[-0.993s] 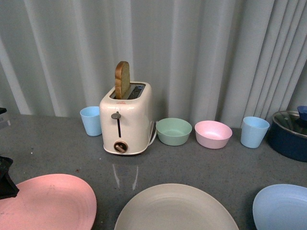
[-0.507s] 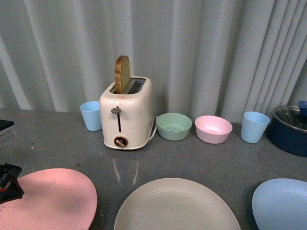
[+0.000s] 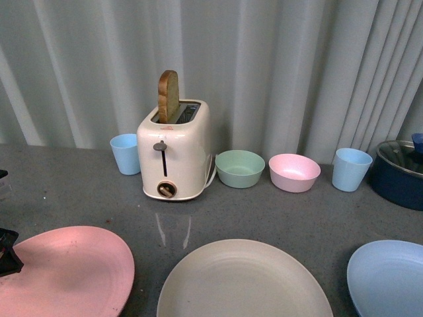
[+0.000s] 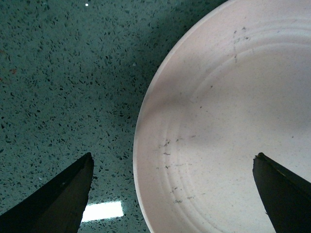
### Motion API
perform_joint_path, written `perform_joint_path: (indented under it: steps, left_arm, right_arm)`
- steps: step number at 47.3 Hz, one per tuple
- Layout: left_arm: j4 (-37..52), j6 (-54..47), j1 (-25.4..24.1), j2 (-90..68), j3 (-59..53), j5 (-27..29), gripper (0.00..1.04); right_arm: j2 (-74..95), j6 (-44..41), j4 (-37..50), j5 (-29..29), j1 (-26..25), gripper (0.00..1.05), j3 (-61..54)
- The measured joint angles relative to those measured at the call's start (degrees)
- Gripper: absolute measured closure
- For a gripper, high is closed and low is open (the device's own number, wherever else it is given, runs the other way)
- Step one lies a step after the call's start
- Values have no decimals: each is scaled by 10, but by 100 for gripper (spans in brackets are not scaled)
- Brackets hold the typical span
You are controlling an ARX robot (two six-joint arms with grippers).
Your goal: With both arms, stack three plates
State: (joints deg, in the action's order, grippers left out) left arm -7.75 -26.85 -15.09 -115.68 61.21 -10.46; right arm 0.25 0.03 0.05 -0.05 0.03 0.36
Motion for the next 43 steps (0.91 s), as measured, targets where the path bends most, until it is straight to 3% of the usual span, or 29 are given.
perform_joint_path:
  steps: [38, 43]
  left_arm:
    - [40, -14, -29, -68, 10, -15, 7]
    - [37, -14, -29, -71, 10, -16, 27]
  right_arm:
    - [0, 0, 0, 0, 0, 7, 0]
    - [0, 0, 0, 0, 0, 7, 0]
